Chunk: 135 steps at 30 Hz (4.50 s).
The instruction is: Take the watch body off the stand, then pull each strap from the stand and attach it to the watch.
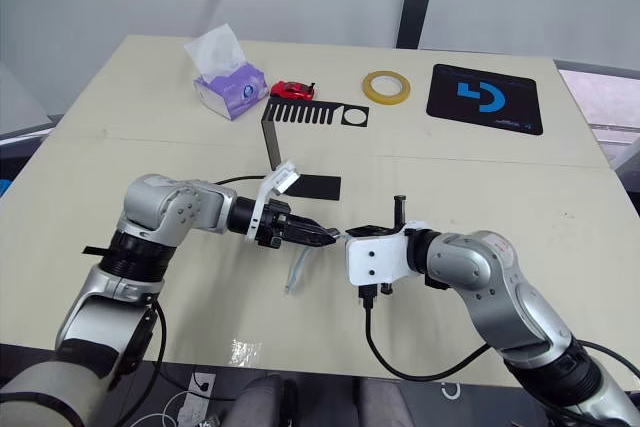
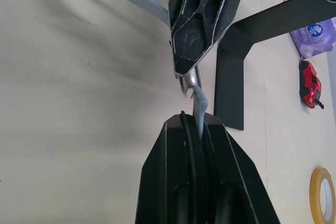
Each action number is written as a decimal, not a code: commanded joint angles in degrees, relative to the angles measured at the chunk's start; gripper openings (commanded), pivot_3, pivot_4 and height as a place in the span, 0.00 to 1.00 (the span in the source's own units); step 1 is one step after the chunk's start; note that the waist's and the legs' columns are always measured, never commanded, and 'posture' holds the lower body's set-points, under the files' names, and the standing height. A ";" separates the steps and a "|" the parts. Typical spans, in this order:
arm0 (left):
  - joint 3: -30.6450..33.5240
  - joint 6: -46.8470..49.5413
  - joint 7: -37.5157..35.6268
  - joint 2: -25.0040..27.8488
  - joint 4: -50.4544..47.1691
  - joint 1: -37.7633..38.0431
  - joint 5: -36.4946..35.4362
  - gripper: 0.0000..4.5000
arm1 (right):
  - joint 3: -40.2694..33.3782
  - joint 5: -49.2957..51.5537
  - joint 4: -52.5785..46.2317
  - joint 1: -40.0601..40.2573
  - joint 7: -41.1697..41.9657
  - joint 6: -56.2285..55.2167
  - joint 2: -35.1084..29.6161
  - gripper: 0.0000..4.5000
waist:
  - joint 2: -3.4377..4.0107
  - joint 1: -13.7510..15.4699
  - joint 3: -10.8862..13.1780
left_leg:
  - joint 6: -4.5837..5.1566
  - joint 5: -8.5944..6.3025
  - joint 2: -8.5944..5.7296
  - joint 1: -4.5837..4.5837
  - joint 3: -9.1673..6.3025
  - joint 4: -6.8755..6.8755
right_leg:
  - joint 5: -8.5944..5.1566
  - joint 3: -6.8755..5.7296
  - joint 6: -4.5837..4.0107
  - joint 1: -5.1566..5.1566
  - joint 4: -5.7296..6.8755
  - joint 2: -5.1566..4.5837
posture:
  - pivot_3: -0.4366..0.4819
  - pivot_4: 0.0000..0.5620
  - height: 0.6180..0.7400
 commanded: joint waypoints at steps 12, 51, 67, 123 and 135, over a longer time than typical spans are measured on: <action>1.63 0.08 0.10 -0.58 -1.85 -1.06 -1.60 0.39 | -1.41 -0.43 0.00 0.37 -0.51 -1.23 -0.98 0.00 | 0.00 0.00 0.00 | -0.01 0.00 0.00 0.00 0.00 0.00 | 0.00 0.00 0.00 0.00 -0.01 0.00 | 0.48 0.27 0.98; 1.40 -0.95 0.40 -0.76 -1.58 -0.35 -1.39 0.39 | -1.14 0.08 -1.52 -1.01 0.13 1.10 -0.42 0.00 | 0.00 -0.02 0.00 | 0.00 0.00 0.00 0.00 0.00 -0.01 | 0.00 0.00 0.00 0.00 -0.02 0.00 | 0.48 0.27 0.98; 2.14 0.10 1.13 -1.48 -2.03 -0.50 -1.99 0.39 | -1.00 0.06 -1.37 -1.33 0.33 1.15 -0.17 0.00 | 0.00 0.00 0.00 | 0.00 0.00 0.00 0.00 0.00 0.00 | 0.00 0.00 0.00 0.00 -0.02 -0.01 | 0.48 0.27 0.98; 0.10 -7.55 -1.97 -1.39 4.71 0.49 0.57 0.39 | -1.45 -0.44 -1.39 -1.02 0.48 1.29 -0.83 0.00 | 0.00 0.01 0.00 | 0.01 0.00 0.00 -0.01 0.00 -0.02 | 0.00 -0.01 0.00 0.00 -0.04 -0.02 | 0.48 0.27 0.98; 1.75 -3.37 -1.08 -1.44 0.52 0.38 -1.60 0.39 | -1.08 -0.89 -0.38 -0.42 0.16 0.63 -0.77 0.00 | 0.00 -0.01 0.00 | 0.02 -0.01 0.00 -0.01 0.00 -0.02 | 0.00 -0.01 0.00 0.00 -0.04 -0.02 | 0.48 0.27 0.98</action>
